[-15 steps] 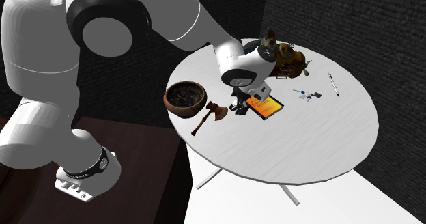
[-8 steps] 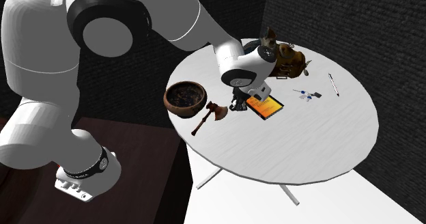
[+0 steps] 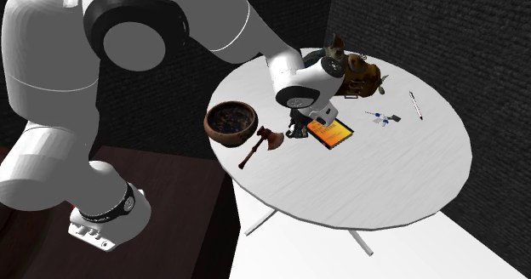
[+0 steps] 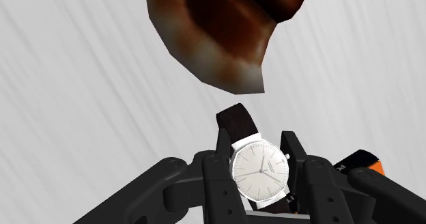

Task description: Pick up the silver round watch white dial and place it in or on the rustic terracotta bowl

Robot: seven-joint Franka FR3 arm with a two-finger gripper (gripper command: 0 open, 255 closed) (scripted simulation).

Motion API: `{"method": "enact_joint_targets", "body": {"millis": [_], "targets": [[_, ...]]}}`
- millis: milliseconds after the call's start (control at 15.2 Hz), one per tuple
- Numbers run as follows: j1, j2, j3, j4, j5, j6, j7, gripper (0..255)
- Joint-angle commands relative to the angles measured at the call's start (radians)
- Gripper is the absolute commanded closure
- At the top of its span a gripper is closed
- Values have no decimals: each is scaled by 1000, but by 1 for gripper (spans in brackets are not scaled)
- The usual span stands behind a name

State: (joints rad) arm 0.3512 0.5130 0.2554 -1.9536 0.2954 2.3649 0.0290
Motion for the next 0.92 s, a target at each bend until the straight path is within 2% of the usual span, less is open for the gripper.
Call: {"method": "enact_joint_targets", "body": {"millis": [0, 858], "targets": [[-1, -10, 0, -1, 0, -10, 3, 255], [-12, -131, 5, 14, 1, -141, 36, 255]]}}
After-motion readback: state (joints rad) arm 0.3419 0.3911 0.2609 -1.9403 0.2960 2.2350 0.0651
